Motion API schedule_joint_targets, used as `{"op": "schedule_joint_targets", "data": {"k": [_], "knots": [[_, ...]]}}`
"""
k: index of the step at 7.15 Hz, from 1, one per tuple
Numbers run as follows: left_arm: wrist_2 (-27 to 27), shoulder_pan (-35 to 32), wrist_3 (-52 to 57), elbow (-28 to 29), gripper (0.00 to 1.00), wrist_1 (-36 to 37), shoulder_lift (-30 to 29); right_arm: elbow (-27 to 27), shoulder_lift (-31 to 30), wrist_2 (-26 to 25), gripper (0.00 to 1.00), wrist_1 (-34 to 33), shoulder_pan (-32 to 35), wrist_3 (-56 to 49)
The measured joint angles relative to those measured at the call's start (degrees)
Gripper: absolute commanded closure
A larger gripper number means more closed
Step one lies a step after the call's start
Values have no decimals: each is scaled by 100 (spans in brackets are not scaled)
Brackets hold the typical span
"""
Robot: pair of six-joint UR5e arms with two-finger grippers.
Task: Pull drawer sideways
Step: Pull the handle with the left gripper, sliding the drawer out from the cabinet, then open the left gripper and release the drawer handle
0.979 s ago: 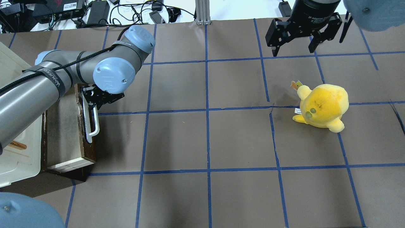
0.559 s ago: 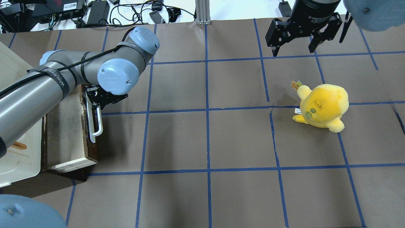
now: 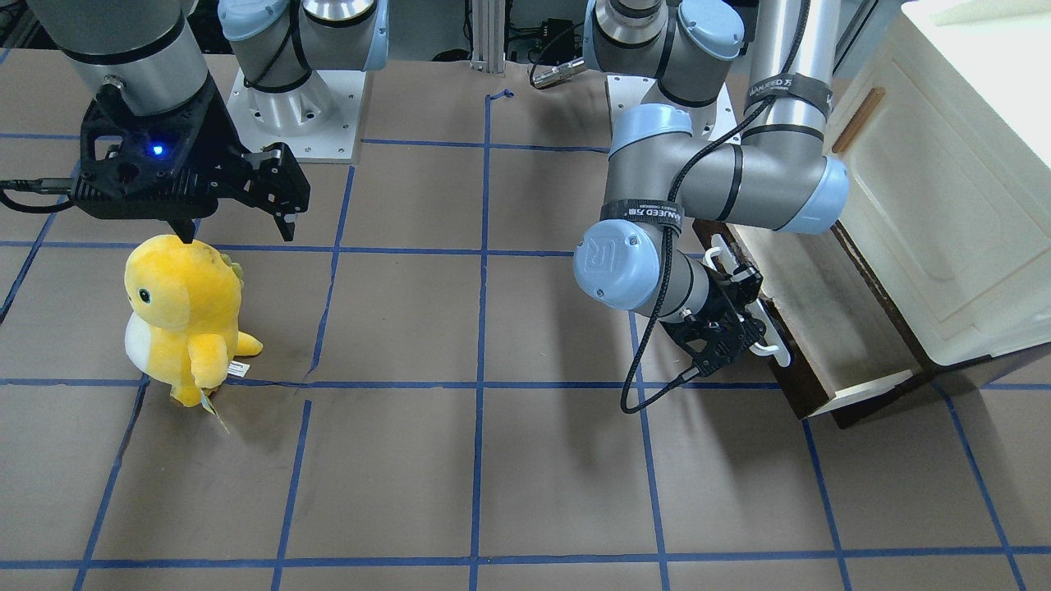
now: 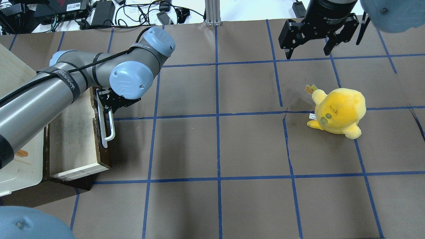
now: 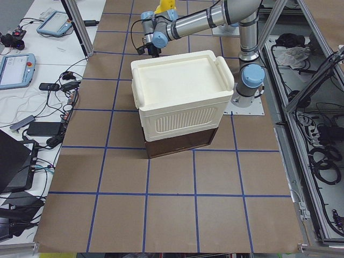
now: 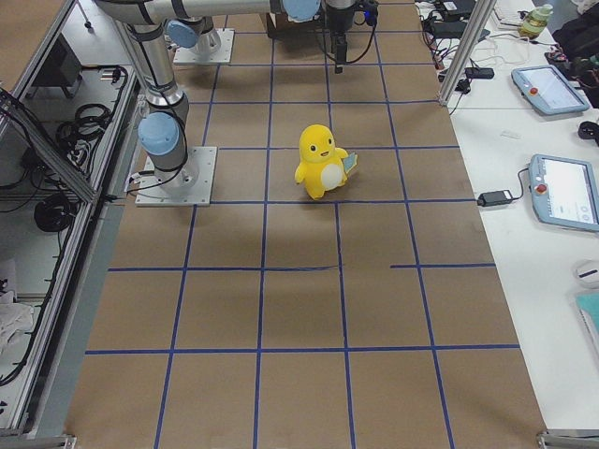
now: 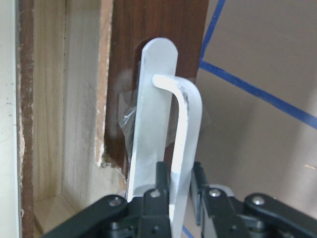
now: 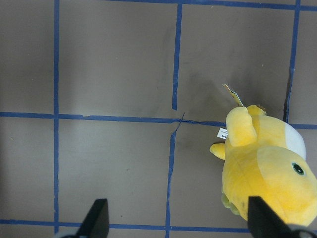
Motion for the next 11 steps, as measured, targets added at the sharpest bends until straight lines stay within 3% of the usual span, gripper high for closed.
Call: {"op": "schedule_joint_targets", "data": {"k": [3,4,5,9,11], "knots": [[-85,-96,-91,70,98,0,-56,0,0,0,0,0,0,2],[-135,-124,-112,97,43,0,-69,0,0,0,0,0,0,2],[-171,-136,-118,118,0,2,-76,0,0,0,0,0,0,2],[-210,-172,43,169,0,12,6,0,0,0,0,0,0,2],[-656,-187,250,401,0,13,202,0,0,-4,0,0,0,2]]}}
